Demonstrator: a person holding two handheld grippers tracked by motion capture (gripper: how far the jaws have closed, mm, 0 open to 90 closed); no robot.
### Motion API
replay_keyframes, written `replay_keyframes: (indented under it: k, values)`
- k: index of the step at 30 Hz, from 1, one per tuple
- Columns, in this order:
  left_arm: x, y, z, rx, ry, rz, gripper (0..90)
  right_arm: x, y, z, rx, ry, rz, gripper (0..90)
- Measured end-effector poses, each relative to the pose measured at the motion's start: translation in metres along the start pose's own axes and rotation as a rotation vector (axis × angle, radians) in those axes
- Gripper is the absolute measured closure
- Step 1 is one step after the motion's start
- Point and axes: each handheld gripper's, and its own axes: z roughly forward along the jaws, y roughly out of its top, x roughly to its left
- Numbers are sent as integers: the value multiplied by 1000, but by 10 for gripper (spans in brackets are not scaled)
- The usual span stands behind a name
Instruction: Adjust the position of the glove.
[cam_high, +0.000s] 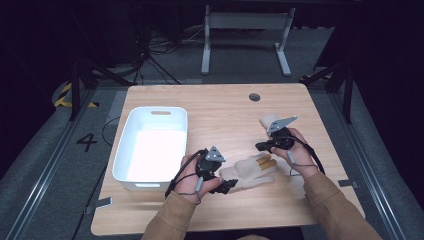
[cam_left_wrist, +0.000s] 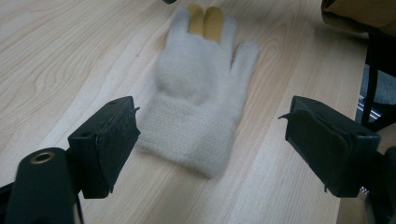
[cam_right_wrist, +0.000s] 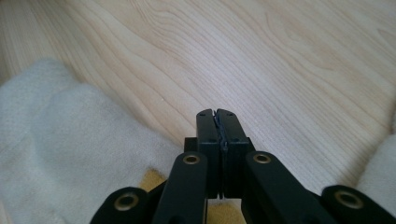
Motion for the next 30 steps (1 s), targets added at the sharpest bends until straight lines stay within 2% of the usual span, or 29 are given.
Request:
replay_keyframes:
  k: [7,9,10,14,21,30]
  values:
    - [-1,0,3,14,9,20,219,1,-2,8,59,-7,-13,898]
    - [0,1,1,26,17,7,246,0,-3,8,68,-4,-7,898]
    - [0,1,-1,31,19,1,303,0,-5,8,70,10,2,898]
    - [4,6,-7,-14,56,-10,344,0,-9,7,89,9,5,898]
    - [7,10,-7,-38,68,-15,344,2,-15,2,109,18,12,899]
    - [10,18,-3,-37,73,-12,342,5,-25,-8,128,18,18,899]
